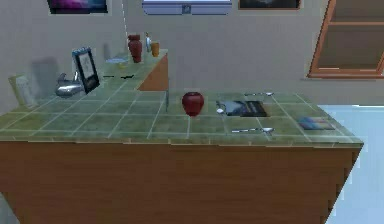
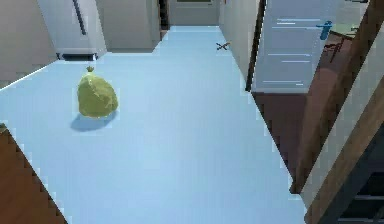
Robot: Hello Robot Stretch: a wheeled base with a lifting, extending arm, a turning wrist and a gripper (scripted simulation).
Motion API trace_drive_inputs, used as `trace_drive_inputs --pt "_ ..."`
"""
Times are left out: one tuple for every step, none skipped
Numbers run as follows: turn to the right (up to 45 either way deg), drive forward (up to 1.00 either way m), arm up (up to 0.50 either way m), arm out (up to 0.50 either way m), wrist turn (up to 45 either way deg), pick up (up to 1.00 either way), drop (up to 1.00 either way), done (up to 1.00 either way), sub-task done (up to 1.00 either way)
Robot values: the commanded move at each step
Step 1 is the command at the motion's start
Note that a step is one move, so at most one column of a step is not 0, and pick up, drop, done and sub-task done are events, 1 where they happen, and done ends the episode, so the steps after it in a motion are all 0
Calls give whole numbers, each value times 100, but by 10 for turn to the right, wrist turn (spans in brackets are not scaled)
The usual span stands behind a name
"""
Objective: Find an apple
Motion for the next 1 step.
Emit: trace_drive_inputs --pt "0 0 0 0 0 0 0 100 0"
